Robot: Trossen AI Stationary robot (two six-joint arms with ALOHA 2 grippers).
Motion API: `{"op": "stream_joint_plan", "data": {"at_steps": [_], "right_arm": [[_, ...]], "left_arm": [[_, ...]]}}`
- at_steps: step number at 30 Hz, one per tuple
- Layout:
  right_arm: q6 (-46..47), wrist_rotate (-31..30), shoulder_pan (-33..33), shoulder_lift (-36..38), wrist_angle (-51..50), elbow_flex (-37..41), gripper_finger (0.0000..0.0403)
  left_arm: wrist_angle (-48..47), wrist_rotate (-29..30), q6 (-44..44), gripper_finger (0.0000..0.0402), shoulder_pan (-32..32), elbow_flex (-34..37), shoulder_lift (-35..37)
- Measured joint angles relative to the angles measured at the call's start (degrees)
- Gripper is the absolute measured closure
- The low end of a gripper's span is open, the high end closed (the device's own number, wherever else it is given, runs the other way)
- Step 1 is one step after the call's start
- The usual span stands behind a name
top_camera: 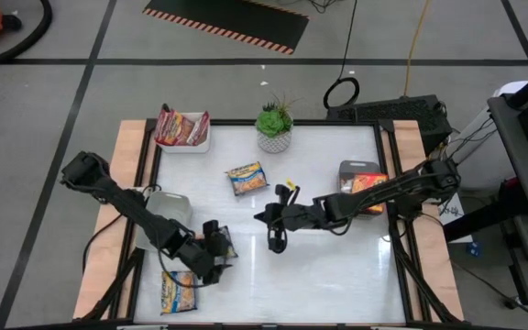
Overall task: Sort Maruchan noodles
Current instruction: Put the middle blue noodle pack into the gray bin
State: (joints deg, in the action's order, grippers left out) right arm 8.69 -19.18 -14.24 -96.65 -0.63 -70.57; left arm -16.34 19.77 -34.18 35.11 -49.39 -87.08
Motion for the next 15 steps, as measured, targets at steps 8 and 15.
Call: {"op": "stream_joint_plan", "data": {"at_steps": [8, 15], "right_arm": [[1.7, 0.0, 0.0, 0.0, -0.7, 0.0, 0.0403], [5.2, 2.3, 0.0, 0.0, -1.0, -0.2, 0.0403]], "left_arm": [[-2.1, 4.2, -2.0, 0.0076, 4.3, 0.0, 8.0], [-6.3, 7.0, -4.5, 0.0076, 6.9, 0.0, 10.0]]}}
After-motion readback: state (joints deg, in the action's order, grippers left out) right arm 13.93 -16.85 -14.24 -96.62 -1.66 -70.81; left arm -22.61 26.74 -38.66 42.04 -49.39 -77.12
